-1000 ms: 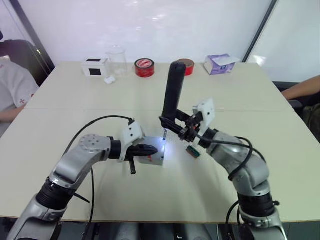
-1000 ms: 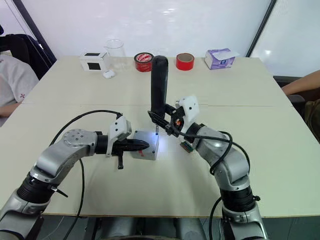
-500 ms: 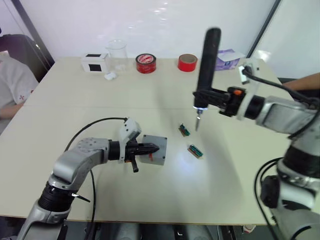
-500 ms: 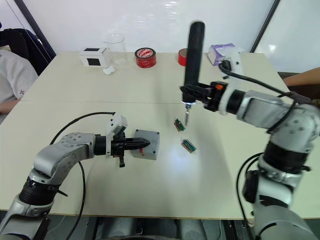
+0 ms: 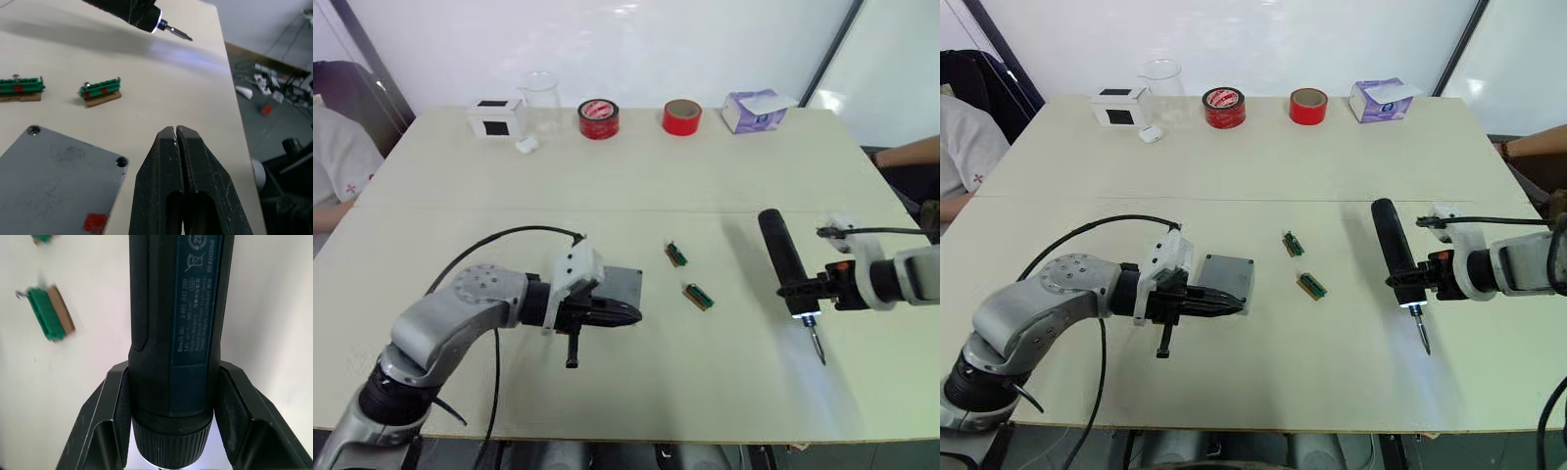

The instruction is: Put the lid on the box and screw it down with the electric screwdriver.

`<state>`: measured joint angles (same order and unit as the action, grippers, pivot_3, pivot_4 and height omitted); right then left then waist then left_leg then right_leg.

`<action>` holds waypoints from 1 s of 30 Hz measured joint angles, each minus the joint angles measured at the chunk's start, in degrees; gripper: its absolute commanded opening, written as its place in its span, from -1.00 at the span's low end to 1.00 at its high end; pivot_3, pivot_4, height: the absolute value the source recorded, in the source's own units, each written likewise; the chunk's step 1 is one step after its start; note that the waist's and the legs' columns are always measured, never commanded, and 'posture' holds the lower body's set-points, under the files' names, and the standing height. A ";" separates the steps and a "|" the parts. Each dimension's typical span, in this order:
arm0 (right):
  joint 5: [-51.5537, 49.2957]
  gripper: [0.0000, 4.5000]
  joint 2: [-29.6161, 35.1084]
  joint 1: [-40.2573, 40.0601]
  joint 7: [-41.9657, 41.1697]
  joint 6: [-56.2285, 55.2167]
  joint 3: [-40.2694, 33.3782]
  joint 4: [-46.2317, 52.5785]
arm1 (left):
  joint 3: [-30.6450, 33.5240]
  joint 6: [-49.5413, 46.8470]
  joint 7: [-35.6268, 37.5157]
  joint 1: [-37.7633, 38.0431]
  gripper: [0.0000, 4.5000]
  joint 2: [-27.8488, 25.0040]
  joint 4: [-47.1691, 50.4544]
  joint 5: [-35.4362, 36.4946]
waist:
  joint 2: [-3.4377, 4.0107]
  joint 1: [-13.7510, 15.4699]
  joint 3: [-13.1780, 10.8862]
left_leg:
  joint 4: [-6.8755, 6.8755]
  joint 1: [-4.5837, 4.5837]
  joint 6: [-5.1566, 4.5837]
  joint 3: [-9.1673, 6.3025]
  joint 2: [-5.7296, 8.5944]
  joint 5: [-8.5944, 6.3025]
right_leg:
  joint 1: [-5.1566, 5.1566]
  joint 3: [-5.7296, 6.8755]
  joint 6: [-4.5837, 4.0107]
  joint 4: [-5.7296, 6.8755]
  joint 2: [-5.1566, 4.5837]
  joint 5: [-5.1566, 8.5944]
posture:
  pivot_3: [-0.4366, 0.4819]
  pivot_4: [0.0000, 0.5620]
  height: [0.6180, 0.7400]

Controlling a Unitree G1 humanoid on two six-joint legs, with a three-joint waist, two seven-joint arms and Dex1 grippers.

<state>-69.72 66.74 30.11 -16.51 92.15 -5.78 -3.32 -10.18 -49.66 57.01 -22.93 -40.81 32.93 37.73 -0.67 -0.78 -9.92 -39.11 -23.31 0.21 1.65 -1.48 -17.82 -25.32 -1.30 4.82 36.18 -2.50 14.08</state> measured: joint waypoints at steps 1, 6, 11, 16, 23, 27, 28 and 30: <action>-0.36 -0.21 0.15 0.07 0.00 0.00 0.76 -1.02 | -0.45 0.22 0.17 -0.03 -1.00 -0.19 0.00 -0.35 | -0.01 -0.03 0.00 | -0.01 0.00 0.00 0.02 0.00 0.00 | 0.00 -0.02 0.00 -0.01 0.00 -0.01 | -0.05 -0.47 1.00; 2.41 -0.21 -0.87 0.94 0.70 0.02 4.16 -8.25 | -0.93 0.73 0.52 0.04 -1.00 -2.84 0.90 -0.97 | -0.01 0.06 -0.01 | -0.04 -0.01 0.00 0.07 0.03 0.00 | -0.01 -0.08 0.08 -0.03 -0.02 -0.07 | -0.05 -0.47 1.00; 6.40 0.01 -2.66 3.71 -0.16 0.02 5.38 -10.03 | -0.17 0.42 0.14 0.21 -1.00 -3.12 0.99 -0.45 | 0.00 0.04 -0.01 | -0.04 -0.02 0.00 0.07 0.02 0.00 | -0.03 -0.09 0.13 -0.02 0.02 -0.10 | -0.05 -0.47 1.00; 10.83 0.77 -3.76 4.69 -2.43 0.03 5.41 -10.33 | 3.19 -0.28 -0.48 0.44 -1.00 -3.79 -0.56 1.34 | -0.02 0.13 0.00 | -0.07 -0.01 0.01 0.06 0.02 0.01 | 0.02 -0.08 0.15 -0.03 0.00 -0.11 | -0.05 -0.47 1.00; 17.25 0.97 -4.60 5.47 -6.74 -1.16 6.37 -7.86 | 8.64 -0.55 0.23 0.80 -1.00 -6.11 -6.30 2.57 | -0.10 0.14 0.05 | -0.11 0.03 0.01 0.07 0.08 0.01 | 0.12 -0.08 0.17 -0.06 -0.08 -0.13 | -0.05 -0.47 1.00; 20.17 0.97 -4.48 6.93 -10.35 -4.22 6.55 -6.12 | 11.93 0.65 0.37 0.24 -1.00 -7.27 -12.19 2.21 | -0.07 0.10 0.03 | -0.11 0.03 0.01 0.07 0.07 0.01 | 0.08 -0.06 0.20 -0.03 -0.07 -0.14 | -0.05 -0.47 1.00; 20.59 0.97 -4.35 7.99 -12.15 -5.11 6.43 -5.00 | 12.73 1.13 0.41 0.13 -1.00 -7.75 -13.97 2.02 | -0.05 -0.05 0.03 | -0.10 0.03 0.01 0.08 0.06 0.01 | 0.05 -0.06 0.20 0.00 -0.06 -0.14 | -0.05 -0.47 1.00; 21.17 0.97 -3.35 9.02 -15.06 -6.83 6.24 -2.32 | 13.64 1.80 0.60 0.06 -1.00 -8.38 -15.87 1.52 | -0.05 0.00 0.02 | -0.09 0.02 0.01 0.06 0.04 0.01 | 0.03 -0.04 0.21 0.02 -0.06 -0.14 | -0.05 -0.47 1.00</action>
<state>-48.56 63.38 39.13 -31.56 85.31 0.46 -5.65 3.46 -47.86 57.61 -22.86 -49.18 17.05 39.25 -0.73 -0.78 -9.89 -39.20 -23.29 0.22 1.71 -1.44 -17.81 -25.30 -1.35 5.03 36.20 -2.56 13.94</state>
